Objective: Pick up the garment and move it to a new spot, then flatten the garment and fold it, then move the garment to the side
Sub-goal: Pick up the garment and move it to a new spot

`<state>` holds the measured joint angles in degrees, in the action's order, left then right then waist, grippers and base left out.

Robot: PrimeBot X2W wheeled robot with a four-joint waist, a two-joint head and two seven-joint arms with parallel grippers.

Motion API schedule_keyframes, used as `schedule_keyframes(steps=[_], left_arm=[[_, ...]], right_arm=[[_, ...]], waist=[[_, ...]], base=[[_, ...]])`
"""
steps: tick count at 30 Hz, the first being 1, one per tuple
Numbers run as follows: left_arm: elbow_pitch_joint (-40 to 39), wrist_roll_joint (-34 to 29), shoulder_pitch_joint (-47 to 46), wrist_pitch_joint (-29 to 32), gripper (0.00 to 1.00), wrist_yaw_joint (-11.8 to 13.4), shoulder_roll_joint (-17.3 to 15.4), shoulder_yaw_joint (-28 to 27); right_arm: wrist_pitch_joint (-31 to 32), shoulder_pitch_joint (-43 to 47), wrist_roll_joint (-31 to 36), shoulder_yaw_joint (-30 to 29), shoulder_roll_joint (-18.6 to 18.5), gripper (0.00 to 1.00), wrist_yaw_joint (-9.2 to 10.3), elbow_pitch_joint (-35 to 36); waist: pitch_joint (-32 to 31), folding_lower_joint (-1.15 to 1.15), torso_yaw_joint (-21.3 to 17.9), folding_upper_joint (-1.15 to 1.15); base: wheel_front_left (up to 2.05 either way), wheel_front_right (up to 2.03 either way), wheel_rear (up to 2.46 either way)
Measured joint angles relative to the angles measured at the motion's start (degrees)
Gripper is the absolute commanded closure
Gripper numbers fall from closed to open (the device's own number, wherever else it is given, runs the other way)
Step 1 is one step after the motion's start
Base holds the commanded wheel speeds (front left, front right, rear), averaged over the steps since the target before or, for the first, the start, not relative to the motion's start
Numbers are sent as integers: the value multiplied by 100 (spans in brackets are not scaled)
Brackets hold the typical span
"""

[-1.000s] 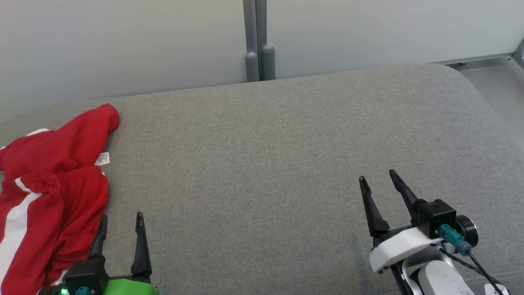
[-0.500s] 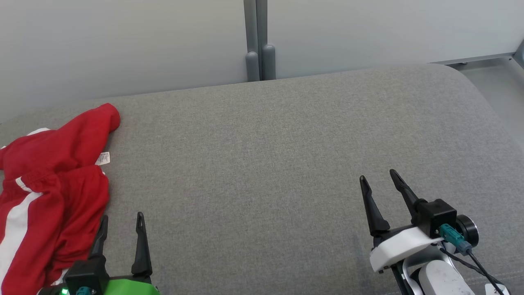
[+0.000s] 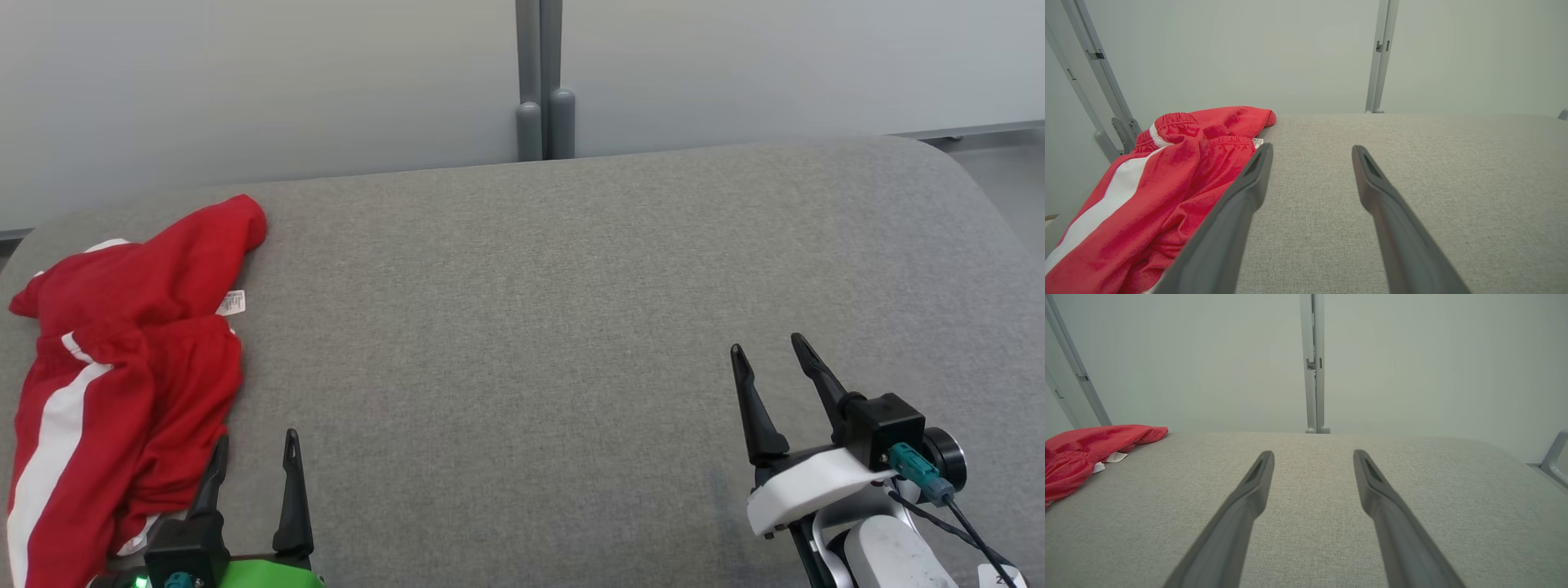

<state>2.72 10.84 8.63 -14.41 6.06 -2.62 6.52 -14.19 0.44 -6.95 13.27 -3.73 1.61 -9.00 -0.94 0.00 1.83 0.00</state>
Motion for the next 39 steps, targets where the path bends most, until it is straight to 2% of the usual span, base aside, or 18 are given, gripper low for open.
schedule_keyframes(steps=[7, 15, 20, 26, 30, 33, 39], left_arm=[[16, -3, -4, 0, 0, 0, 0, -22], [9, -60, -3, 0, 0, 1, 0, -170], [7, -98, 3, 0, 0, 1, -1, -205], [48, -103, 3, 0, 0, -1, 0, -49], [36, -102, 14, 0, 0, -1, -3, -179], [24, -101, 43, 0, 0, 0, -8, -293], [30, -99, 116, 0, 0, 0, -7, -293]], right_arm=[[-16, 3, -10, 16, 4, 0, -20, 4], [-24, 2, -16, 257, 23, 0, -213, -15], [-24, 2, -38, 331, 31, 0, -255, -44], [-24, 5, -63, 224, 43, 0, -199, -32], [-25, 4, -62, 353, 54, 0, -211, -46], [-25, 4, -60, 420, 67, 0, -226, -71], [-25, 3, -59, 421, 69, 0, -225, -96]], waist=[[-18, 0, 388, 0], [-62, 0, 967, 0], [-98, 0, 1355, 0], [-135, 0, 1833, 0], [-151, 0, 2107, 0], [-159, 0, 2207, 0], [-138, 0, 2100, 0]], base=[[0, 0, 0], [0, 0, 0], [0, 0, 0], [0, 0, 0], [0, 0, 0], [0, 0, 0], [0, 0, 0]])
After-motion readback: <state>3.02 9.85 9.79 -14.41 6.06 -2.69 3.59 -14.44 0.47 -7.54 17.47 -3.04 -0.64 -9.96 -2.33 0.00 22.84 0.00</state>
